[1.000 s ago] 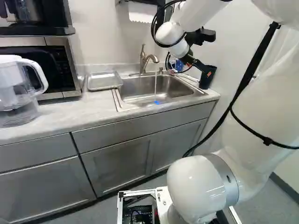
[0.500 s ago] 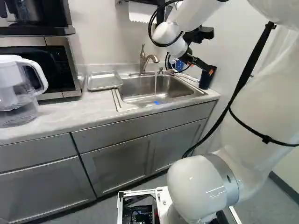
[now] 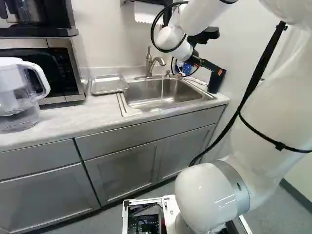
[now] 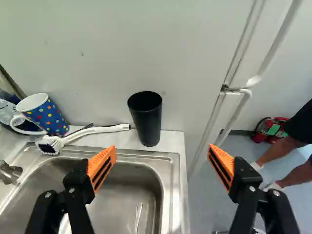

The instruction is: Rinse the cup and place it in the tray

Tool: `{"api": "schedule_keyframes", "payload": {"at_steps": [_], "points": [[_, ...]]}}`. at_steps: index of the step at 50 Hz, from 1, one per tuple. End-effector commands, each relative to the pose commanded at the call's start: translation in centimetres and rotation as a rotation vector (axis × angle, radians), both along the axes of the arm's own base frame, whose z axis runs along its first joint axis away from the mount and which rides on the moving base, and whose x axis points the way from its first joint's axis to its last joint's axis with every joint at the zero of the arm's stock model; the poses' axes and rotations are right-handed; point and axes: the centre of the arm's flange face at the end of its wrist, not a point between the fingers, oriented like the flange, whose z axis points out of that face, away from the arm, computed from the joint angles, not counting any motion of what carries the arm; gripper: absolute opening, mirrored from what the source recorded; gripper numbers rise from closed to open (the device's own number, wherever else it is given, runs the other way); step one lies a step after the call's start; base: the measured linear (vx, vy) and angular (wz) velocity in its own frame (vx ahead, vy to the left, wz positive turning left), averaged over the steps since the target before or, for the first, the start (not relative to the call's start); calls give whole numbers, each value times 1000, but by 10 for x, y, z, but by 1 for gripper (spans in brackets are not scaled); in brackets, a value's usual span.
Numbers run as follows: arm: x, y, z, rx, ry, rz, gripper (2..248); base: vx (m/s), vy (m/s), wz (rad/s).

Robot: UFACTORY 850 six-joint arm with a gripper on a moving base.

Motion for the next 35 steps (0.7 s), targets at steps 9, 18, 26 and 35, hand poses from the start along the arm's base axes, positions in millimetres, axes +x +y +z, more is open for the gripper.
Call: {"api": "schedule_keyframes", "payload": {"at_steps": [9,18,26,35], "points": [[3,0,-11,-28,28,2,247,0,0,0],[6,-1,-22,-55,56,6,247,0,0,0],[12,-3,-32,-79,80,8,247,0,0,0],[17,-5,-43,-109,108,11,247,0,0,0]]}}
